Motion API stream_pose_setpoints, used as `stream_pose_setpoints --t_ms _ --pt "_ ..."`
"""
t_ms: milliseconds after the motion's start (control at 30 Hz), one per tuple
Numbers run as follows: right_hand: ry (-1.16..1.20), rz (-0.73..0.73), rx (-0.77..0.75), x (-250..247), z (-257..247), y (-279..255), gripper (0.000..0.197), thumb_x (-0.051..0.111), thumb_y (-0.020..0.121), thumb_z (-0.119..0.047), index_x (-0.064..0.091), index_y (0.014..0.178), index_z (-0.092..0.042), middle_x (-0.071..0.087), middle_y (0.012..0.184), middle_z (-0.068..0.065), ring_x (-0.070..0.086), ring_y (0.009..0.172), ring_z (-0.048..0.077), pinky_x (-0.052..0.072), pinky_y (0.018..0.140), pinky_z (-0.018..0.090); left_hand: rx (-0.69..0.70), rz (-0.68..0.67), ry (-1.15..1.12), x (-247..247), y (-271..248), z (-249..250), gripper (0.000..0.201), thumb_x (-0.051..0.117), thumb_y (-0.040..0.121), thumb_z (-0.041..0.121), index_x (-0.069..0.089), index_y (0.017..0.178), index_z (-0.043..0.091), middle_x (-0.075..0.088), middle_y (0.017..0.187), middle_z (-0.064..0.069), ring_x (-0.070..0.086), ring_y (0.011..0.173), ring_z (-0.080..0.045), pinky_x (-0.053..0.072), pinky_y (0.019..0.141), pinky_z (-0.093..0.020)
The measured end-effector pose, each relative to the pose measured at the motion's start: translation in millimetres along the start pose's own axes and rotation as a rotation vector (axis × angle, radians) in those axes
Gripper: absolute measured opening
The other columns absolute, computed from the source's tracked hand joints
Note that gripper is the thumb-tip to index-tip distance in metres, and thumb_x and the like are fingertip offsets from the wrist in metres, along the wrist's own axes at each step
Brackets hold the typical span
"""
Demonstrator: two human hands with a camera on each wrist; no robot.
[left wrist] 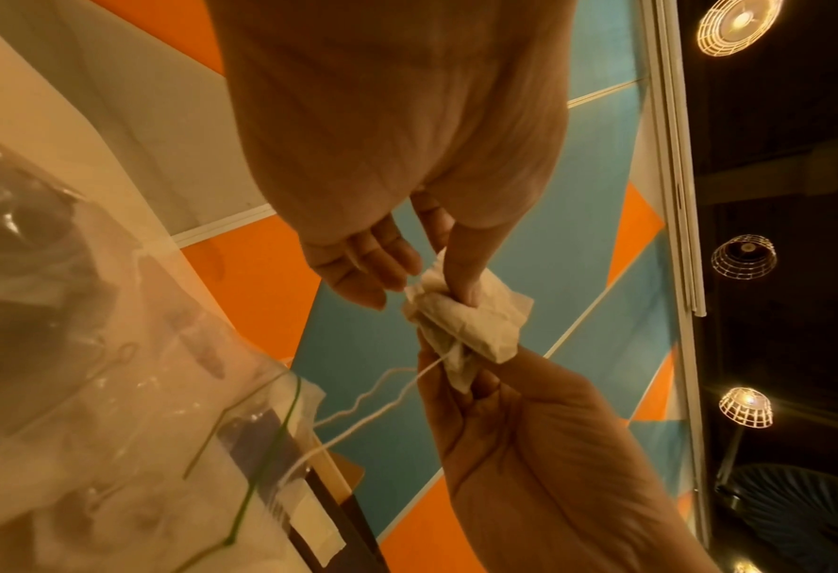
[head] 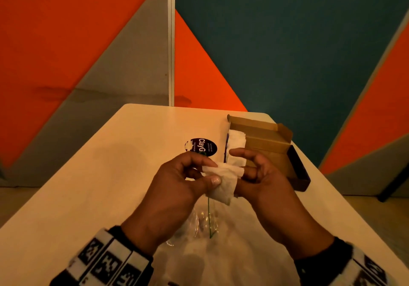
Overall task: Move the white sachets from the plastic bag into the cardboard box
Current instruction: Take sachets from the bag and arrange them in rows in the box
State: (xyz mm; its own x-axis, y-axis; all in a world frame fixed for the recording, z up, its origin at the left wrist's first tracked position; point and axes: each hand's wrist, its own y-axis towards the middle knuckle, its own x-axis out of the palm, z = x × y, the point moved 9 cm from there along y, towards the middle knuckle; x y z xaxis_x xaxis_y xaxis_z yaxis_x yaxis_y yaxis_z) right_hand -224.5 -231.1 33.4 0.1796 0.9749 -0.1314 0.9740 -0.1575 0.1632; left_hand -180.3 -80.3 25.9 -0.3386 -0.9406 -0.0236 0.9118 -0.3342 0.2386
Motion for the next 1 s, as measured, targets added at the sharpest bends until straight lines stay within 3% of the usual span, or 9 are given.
stream_pose_setpoints --t_ms 100,233,333,433,567,700,800,867,1000 --pt "0.012 -0.028 0.01 2.4 -0.3 0.3 0.049 0.07 0.08 -0.003 0.057 0.116 -0.033 0.077 0.089 -0.009 0.074 0.081 0.01 0.056 0.059 0.02 -0.071 -0.003 -0.056 -0.5 2.0 -9.8 0.039 0.079 0.076 0.003 0.066 0.104 0.027 0.072 0.094 -0.005 0.07 0.091 -0.022 0.057 0.079 -0.035" --pt "-0.02 -0.088 0.031 8.2 1.3 -1.7 0.057 0.066 0.085 -0.004 0.048 0.123 -0.043 0.077 0.096 -0.008 0.073 0.089 0.012 0.059 0.069 0.027 -0.139 -0.035 -0.153 0.2 1.2 -13.1 0.052 0.081 0.063 0.015 0.063 0.111 0.023 0.066 0.096 -0.03 0.068 0.092 -0.041 0.053 0.087 -0.052" --pt "-0.014 -0.08 0.062 1.3 6.9 -5.1 0.058 0.06 0.089 0.0 0.046 0.124 -0.044 0.076 0.099 -0.011 0.072 0.094 0.011 0.058 0.075 0.029 -0.124 -0.017 -0.104 -6.7 1.2 -12.2 0.05 0.082 0.061 0.019 0.065 0.108 0.026 0.067 0.078 -0.014 0.069 0.083 -0.035 0.054 0.089 -0.054" --pt "-0.044 -0.034 0.08 -7.3 14.0 -8.2 0.05 0.066 0.087 -0.008 0.05 0.123 -0.038 0.074 0.098 -0.016 0.071 0.092 0.008 0.058 0.073 0.026 -0.092 -0.007 -0.039 -9.8 1.5 -11.1 0.042 0.081 0.071 0.008 0.065 0.107 0.023 0.06 0.066 0.003 0.062 0.069 -0.018 0.055 0.078 -0.042" --pt "-0.186 -0.009 0.108 -0.5 20.7 -16.6 0.043 0.078 0.077 -0.027 0.054 0.107 -0.047 0.072 0.092 -0.023 0.07 0.085 0.0 0.057 0.079 0.025 -0.039 -0.001 0.032 -5.6 1.2 -4.0 0.037 0.079 0.076 0.001 0.064 0.104 0.02 0.056 0.067 0.0 0.059 0.068 -0.019 0.057 0.073 -0.045" --pt "-0.211 0.002 0.14 0.4 24.0 -15.0 0.024 0.078 0.077 -0.023 0.066 0.094 -0.036 0.073 0.087 -0.023 0.07 0.08 -0.002 0.056 0.071 0.018 -0.016 -0.01 0.093 -3.2 1.9 0.5 0.033 0.079 0.076 0.004 0.064 0.101 0.02 0.057 0.065 0.005 0.06 0.066 -0.012 0.057 0.071 -0.042" --pt "-0.219 -0.014 0.119 -4.8 14.1 -7.5 0.019 0.077 0.078 -0.017 0.068 0.09 -0.03 0.074 0.081 -0.02 0.069 0.074 -0.004 0.055 0.064 0.013 0.028 -0.05 0.198 -9.7 1.5 5.6 0.037 0.081 0.074 0.025 0.062 0.105 0.032 0.063 0.079 0.012 0.062 0.072 -0.003 0.054 0.07 -0.027" --pt "-0.188 0.019 0.092 -18.5 3.1 6.6 0.016 0.075 0.079 -0.011 0.068 0.089 -0.023 0.074 0.074 -0.016 0.068 0.066 -0.004 0.05 0.055 0.008 0.03 -0.057 0.417 -23.4 1.9 4.0 0.039 0.079 0.072 0.041 0.057 0.104 0.043 0.061 0.094 0.018 0.062 0.082 0.001 0.051 0.069 -0.019" --pt "-0.107 0.135 0.055 -58.9 -10.3 52.8 0.022 0.072 0.081 -0.011 0.068 0.101 -0.02 0.076 0.091 -0.008 0.073 0.082 0.009 0.057 0.061 0.019 -0.047 -0.149 0.834 -54.0 2.2 -16.1 0.028 0.072 0.082 0.047 0.051 0.101 0.045 0.052 0.106 0.022 0.056 0.091 0.003 0.048 0.074 -0.017"
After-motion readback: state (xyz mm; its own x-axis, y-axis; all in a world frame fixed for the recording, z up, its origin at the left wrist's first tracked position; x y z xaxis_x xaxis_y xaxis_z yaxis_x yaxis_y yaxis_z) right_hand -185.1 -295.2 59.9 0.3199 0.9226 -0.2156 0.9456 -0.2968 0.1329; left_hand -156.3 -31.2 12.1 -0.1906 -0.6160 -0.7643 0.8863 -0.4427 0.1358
